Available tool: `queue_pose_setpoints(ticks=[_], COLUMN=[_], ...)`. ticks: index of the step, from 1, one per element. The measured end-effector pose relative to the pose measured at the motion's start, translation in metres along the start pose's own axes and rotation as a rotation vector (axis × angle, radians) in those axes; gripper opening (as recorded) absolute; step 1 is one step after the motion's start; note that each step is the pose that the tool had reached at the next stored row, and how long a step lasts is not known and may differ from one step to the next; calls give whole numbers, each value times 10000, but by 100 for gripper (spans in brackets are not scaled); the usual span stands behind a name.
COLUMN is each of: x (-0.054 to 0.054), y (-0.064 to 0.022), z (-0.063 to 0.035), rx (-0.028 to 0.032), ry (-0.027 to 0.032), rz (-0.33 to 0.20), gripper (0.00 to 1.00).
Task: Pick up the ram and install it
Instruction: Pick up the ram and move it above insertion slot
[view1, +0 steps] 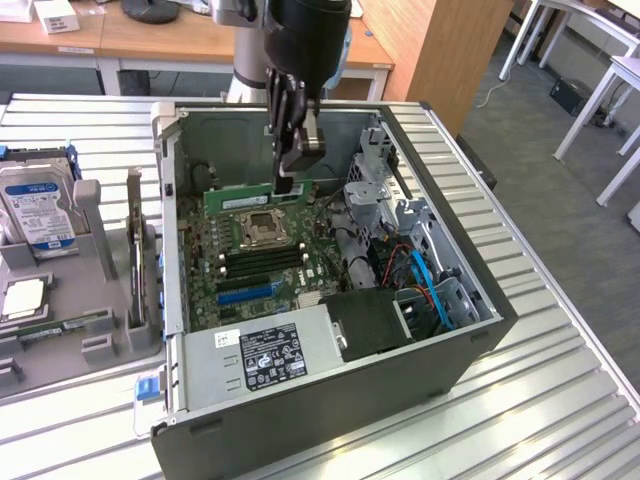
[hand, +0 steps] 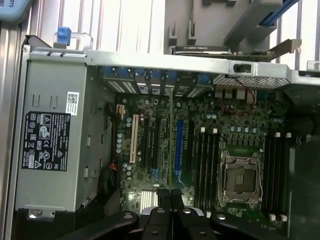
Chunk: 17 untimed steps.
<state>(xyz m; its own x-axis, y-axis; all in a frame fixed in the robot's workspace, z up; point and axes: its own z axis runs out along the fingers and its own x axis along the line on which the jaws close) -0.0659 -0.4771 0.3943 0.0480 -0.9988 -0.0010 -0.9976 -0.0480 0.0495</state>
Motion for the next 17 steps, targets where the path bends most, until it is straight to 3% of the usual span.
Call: queue_pose_setpoints(ticks=[6, 17], x=[8, -27], y=[-143, -149], z=[-7, 6], rx=[0, 1], ry=[0, -9], rz=[0, 160], gripper=[12, 12])
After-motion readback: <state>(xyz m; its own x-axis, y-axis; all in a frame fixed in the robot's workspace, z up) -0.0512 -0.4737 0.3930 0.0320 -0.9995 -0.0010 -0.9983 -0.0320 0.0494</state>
